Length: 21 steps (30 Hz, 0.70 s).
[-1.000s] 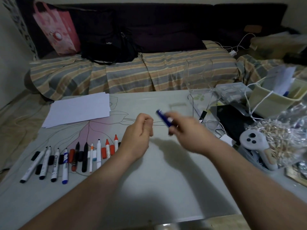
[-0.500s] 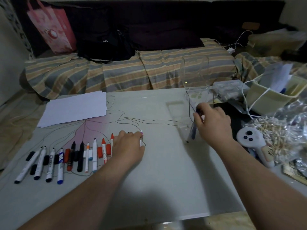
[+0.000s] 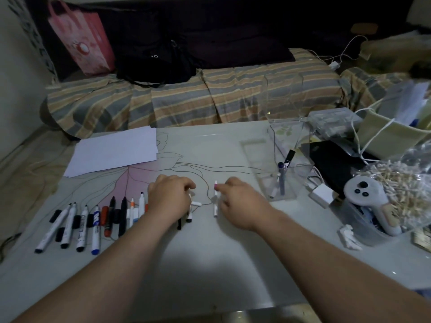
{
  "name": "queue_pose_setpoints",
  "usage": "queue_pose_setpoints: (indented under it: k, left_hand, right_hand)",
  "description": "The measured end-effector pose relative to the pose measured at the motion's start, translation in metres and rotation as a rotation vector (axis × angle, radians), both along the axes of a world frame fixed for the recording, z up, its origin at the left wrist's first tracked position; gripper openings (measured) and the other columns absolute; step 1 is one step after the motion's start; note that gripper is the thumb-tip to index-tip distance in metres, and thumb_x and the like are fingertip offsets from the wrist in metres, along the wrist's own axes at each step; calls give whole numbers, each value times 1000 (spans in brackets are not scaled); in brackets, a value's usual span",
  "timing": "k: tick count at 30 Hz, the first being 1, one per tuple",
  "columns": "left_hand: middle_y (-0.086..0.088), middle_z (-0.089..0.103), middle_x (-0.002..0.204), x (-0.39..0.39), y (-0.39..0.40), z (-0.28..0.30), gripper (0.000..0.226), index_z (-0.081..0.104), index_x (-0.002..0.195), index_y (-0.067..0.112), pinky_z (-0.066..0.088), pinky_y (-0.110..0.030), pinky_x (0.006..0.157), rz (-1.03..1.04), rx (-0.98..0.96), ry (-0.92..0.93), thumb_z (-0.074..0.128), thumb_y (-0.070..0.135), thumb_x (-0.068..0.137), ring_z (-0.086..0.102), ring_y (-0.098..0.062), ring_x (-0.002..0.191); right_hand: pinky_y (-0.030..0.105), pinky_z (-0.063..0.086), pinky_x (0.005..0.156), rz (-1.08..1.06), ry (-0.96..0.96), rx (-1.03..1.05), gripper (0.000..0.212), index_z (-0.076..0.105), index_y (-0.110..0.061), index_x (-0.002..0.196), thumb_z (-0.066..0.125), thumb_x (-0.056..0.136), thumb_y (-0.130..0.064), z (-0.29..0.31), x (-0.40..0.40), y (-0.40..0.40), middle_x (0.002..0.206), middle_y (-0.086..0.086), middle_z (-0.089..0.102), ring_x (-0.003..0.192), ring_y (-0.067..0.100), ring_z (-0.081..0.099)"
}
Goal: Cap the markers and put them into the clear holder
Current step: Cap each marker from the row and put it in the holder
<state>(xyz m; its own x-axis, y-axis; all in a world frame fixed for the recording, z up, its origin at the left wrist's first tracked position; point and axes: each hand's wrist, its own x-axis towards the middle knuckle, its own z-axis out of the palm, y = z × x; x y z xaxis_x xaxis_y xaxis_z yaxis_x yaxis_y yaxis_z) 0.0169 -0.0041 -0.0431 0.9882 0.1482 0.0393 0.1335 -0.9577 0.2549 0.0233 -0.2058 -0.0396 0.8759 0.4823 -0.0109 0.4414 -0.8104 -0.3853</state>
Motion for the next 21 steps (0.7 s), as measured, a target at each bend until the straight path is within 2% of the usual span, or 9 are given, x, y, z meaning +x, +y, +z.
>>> queue_pose_setpoints:
  k: [3, 6, 8, 10, 15, 17, 20, 21]
  left_hand:
    - [12, 66, 120, -6, 7, -4, 29, 70, 115, 45, 35, -39, 96, -54, 49, 51, 54, 39, 92, 45, -25, 117]
    - [11, 61, 119, -12, 5, -9, 36, 68, 120, 45, 34, -38, 92, -159, 150, 62, 55, 54, 88, 43, -25, 116]
    - [8, 60, 115, -14, 1, -14, 37, 69, 118, 41, 34, -38, 90, -162, 190, 33, 54, 54, 87, 43, -25, 113]
    - [8, 61, 111, -14, -5, -20, 32, 72, 113, 37, 34, -38, 87, -142, 200, -9, 54, 46, 88, 44, -25, 110]
    - [14, 67, 108, -9, -20, -29, 15, 73, 103, 37, 30, -38, 81, -211, 179, -39, 64, 36, 92, 47, -19, 108]
    - [14, 70, 98, -7, -27, -25, 9, 71, 98, 34, 34, -37, 81, -237, 50, -88, 63, 34, 93, 50, -18, 104]
    - [10, 69, 83, -8, -37, -9, 10, 72, 92, 29, 44, -31, 77, -208, -466, -100, 65, 22, 93, 58, -15, 91]
    - [8, 70, 82, -10, -39, -5, 12, 72, 90, 29, 48, -30, 75, -192, -632, -91, 66, 19, 93, 62, -15, 85]
  right_hand:
    - [49, 45, 100, 10, 121, -132, 44, 44, -25, 142, 45, 99, -35, -25, -2, 18, 133, 14, 43, 120, 41, 45]
    - [47, 45, 99, -48, 60, -204, 37, 57, -19, 129, 43, 101, -38, -33, 2, 27, 128, 15, 46, 114, 39, 45]
    - [43, 48, 92, -90, -15, -252, 33, 63, -9, 124, 44, 102, -23, -33, 5, 29, 124, 17, 52, 110, 38, 54]
    - [42, 51, 88, -139, -33, -273, 32, 61, -3, 126, 41, 101, -11, -31, 7, 26, 120, 20, 56, 107, 40, 61]
    - [39, 43, 77, -308, 102, -107, 24, 46, -6, 122, 44, 101, -17, -22, 10, 8, 116, 23, 61, 107, 41, 61]
    - [34, 43, 76, -372, 171, 10, 26, 47, -8, 120, 50, 98, -21, -16, 14, 0, 116, 21, 63, 106, 40, 62]
    - [44, 57, 78, -459, 243, 298, 29, 58, -17, 119, 47, 92, -17, -5, 20, -12, 106, 14, 65, 93, 36, 66]
    - [42, 57, 74, -465, 247, 383, 30, 60, -21, 117, 46, 92, -16, 0, 21, -15, 101, 10, 65, 86, 31, 65]
